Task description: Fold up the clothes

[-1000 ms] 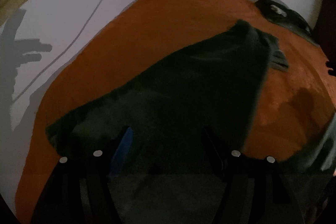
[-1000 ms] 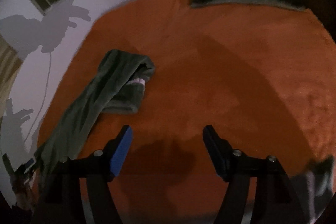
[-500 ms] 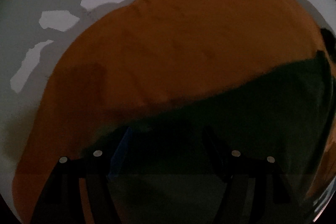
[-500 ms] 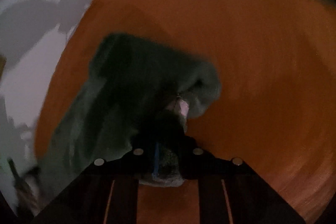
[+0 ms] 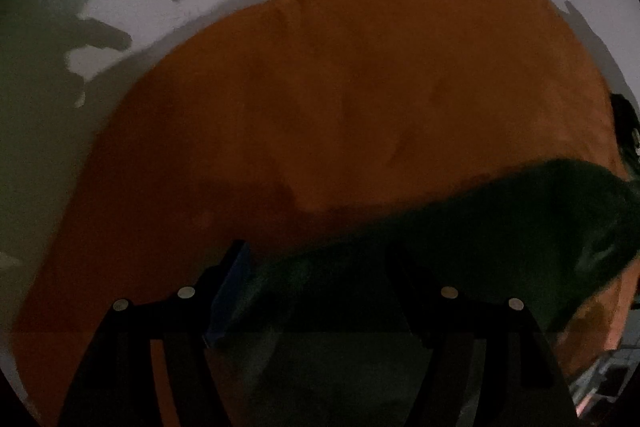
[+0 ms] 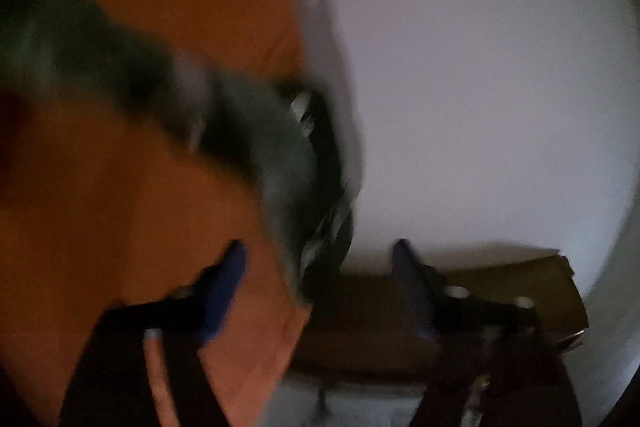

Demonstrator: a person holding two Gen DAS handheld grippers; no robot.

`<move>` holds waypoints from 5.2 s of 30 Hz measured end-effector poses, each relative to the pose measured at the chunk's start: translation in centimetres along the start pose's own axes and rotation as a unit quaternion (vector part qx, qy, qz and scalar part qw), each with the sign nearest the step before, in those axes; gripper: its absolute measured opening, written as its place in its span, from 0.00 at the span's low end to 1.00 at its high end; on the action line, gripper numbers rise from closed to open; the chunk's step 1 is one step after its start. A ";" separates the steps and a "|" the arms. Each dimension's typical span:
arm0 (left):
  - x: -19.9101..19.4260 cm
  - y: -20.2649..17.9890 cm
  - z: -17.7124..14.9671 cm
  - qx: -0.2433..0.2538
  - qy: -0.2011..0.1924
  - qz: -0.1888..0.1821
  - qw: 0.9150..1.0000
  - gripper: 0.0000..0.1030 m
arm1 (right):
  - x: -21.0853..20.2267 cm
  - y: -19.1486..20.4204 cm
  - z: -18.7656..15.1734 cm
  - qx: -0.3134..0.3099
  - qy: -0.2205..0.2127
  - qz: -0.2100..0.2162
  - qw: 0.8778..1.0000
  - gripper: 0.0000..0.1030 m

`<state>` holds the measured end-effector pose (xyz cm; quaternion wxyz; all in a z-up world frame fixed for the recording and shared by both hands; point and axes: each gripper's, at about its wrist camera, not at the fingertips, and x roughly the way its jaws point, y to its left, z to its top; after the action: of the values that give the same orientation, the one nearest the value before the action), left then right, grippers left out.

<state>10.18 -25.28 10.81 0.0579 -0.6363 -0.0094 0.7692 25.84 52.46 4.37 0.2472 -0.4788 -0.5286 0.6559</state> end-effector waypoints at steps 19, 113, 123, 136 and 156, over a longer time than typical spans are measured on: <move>3.8 -0.4 -2.0 0.039 -0.092 -0.014 0.995 0.20 | -6.3 0.4 -12.1 0.479 0.164 0.389 0.769 0.74; 2.1 -1.9 -33.3 0.118 -0.107 -0.169 0.973 0.17 | -26.7 4.4 -36.2 0.554 0.100 0.475 0.676 0.75; -2.7 -3.7 -31.2 0.148 -0.170 -0.088 0.970 0.55 | -26.4 6.5 -34.0 0.533 0.113 0.488 0.681 0.75; -1.2 -4.6 -20.1 0.073 -0.170 -0.112 0.976 0.64 | -26.7 6.2 -34.2 0.527 0.120 0.476 0.694 0.75; 8.4 -14.0 1.2 -0.013 -0.112 -0.041 0.993 0.16 | -23.0 6.5 -33.5 0.539 0.142 0.452 0.696 0.75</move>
<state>8.48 -10.47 4.03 0.0801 -0.5460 -0.0520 0.8323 66.45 46.58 7.37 0.2087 -0.5324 0.2377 0.7852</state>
